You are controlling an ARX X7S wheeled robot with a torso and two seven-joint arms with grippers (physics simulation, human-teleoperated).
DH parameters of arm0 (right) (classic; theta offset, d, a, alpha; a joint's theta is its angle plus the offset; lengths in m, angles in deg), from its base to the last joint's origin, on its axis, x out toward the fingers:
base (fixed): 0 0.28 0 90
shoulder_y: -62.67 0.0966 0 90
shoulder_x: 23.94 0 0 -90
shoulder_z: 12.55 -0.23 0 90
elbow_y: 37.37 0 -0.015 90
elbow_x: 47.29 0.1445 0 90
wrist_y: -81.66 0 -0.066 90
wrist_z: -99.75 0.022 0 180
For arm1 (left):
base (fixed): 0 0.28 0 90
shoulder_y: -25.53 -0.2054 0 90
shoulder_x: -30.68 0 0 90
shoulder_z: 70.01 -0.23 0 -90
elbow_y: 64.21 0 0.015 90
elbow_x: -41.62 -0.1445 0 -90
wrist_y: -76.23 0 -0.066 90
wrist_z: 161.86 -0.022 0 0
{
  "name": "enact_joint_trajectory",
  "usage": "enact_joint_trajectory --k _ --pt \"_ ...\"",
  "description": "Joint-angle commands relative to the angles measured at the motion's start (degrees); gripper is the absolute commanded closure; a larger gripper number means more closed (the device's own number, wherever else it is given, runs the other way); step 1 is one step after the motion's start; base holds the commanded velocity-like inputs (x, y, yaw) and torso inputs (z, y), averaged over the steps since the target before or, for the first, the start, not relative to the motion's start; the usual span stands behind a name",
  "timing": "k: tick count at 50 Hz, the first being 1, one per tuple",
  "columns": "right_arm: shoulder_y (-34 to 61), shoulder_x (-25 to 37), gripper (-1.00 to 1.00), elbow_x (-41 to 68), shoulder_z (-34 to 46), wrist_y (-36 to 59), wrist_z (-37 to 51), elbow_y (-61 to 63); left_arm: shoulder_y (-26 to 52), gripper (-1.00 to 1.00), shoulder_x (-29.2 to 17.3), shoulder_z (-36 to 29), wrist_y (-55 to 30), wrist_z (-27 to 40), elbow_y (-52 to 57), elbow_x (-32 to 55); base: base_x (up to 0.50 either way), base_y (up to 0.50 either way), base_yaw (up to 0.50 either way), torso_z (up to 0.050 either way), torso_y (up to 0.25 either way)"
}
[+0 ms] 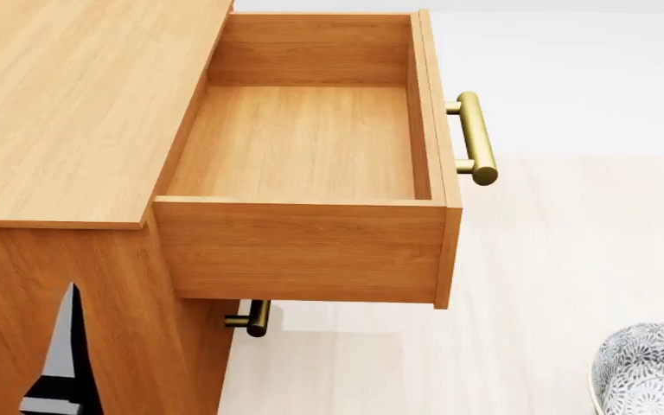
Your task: Put the bowl on top of the cabinet.
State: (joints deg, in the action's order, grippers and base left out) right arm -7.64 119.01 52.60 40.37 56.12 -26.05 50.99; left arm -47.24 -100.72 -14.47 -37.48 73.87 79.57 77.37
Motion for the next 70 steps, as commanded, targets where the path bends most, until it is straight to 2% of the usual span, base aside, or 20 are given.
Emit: enact_joint_trajectory --k 1,11,24,38,70 --pt "-1.6 -1.0 -1.00 -7.6 -1.2 -1.6 -6.2 -1.3 -0.6 -1.00 1.7 -0.1 2.0 -1.9 -3.7 -2.3 0.00 0.00 0.00 0.000 0.000" --pt "-0.3 -2.1 -1.00 -12.1 1.9 -4.3 -9.3 -4.7 -0.4 -1.00 2.0 -0.8 1.8 -2.0 -4.1 -2.9 0.00 0.00 0.00 0.000 0.000" --pt "7.9 -3.2 -1.00 -12.2 9.1 -3.5 -6.9 -12.1 -0.8 -1.00 2.3 -1.5 2.5 -2.7 -5.7 -3.5 0.00 0.00 0.00 0.000 0.000" --pt "11.0 -3.4 -1.00 -14.7 13.3 -3.4 -6.1 -16.1 -0.5 -1.00 2.8 -2.1 2.4 -3.0 -6.4 -3.9 0.00 0.00 0.00 0.000 0.000" --pt "18.5 -7.1 -1.00 -22.6 22.1 -8.0 -14.3 -25.1 -0.6 -1.00 2.7 -2.2 2.2 -2.9 -6.7 -3.7 0.00 0.00 0.00 0.000 0.000"
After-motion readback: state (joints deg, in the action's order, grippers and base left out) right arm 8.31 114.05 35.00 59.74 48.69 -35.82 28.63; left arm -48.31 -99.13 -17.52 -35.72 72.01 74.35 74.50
